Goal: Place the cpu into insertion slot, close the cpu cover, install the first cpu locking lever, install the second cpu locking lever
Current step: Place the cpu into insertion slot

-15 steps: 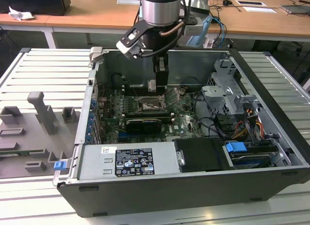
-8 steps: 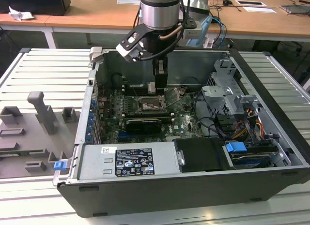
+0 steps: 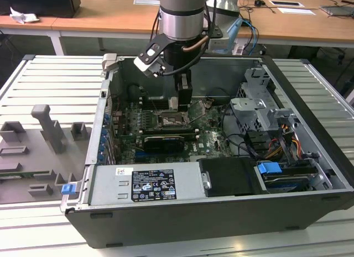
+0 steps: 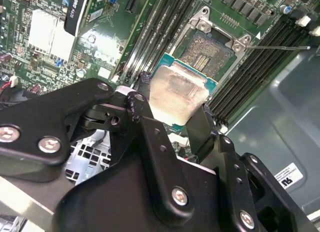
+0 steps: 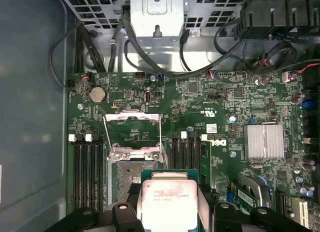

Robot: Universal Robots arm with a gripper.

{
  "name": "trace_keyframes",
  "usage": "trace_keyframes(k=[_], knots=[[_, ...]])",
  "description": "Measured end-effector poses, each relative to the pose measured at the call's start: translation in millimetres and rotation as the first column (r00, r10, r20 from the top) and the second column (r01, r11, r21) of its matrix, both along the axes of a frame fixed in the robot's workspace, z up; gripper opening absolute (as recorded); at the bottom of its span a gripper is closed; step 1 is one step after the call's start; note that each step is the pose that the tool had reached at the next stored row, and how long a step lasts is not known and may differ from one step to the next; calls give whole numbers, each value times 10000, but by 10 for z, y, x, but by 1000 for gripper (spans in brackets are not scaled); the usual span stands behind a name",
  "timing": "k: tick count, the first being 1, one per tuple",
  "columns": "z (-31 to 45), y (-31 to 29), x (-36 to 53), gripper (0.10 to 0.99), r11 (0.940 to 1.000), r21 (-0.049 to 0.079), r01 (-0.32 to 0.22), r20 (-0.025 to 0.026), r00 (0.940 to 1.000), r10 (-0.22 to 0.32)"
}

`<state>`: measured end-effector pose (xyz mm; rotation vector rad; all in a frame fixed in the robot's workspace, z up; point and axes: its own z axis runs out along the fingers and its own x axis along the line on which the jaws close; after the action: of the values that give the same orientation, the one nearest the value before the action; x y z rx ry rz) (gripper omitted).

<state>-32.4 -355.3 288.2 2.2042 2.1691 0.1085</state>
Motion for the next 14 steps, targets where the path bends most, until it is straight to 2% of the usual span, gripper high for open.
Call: trace_keyframes(k=[3,8,14], knots=[[-16,16,-1,533,10000,2,2,1,10000,-2],[-73,82,-1,533,10000,2,0,1,10000,0],[-103,98,-2,533,10000,2,-1,1,10000,1]])
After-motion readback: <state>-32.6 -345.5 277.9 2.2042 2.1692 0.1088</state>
